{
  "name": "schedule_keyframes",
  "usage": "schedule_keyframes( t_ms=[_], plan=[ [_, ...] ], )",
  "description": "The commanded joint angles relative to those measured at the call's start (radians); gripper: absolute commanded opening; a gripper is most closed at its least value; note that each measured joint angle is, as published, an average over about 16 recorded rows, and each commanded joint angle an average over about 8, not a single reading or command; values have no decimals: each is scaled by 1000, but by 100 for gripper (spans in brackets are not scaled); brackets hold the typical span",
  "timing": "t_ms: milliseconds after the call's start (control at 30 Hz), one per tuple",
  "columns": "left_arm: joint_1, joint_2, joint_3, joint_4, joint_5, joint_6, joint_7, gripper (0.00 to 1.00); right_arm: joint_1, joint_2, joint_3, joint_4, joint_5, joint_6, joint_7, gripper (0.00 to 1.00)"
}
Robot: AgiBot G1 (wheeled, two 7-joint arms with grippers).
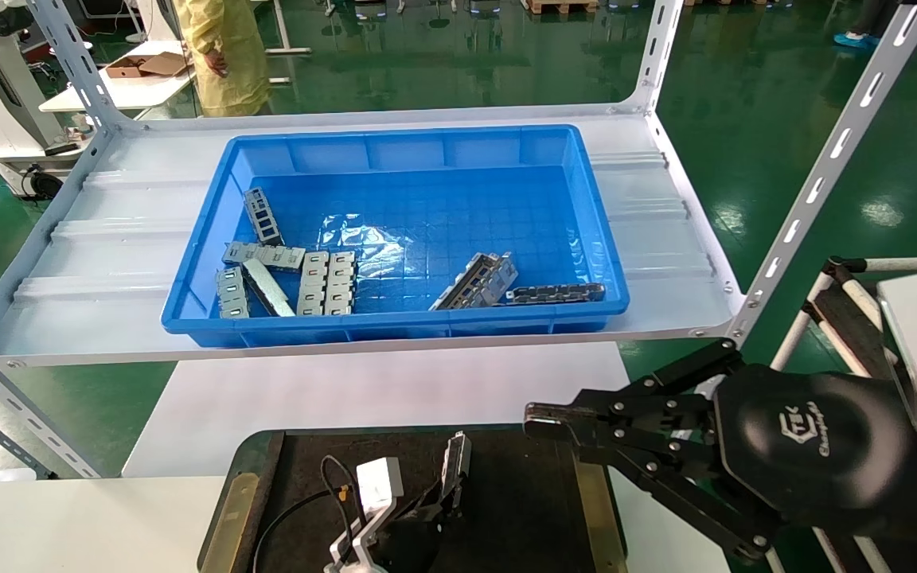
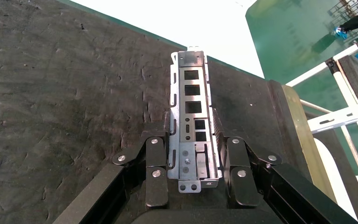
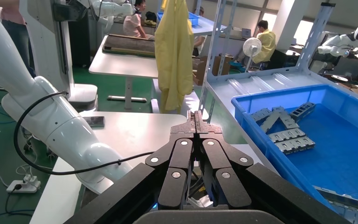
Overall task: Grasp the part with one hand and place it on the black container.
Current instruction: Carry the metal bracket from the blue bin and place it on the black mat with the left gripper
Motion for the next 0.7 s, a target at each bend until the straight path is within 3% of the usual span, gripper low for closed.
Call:
schedule_keyframes(
  t_ms=[33, 100, 700],
  plan=[
    [-3, 0, 13, 2, -2, -8, -12, 91, 0, 0, 0, 0, 0, 0, 0, 96],
    [-6, 0, 26, 3, -4, -16, -24, 100, 0, 0, 0, 0, 0, 0, 0, 100],
    [-36, -8, 112, -8, 5, -57, -120, 100, 0, 0, 0, 0, 0, 0, 0, 100]
  ],
)
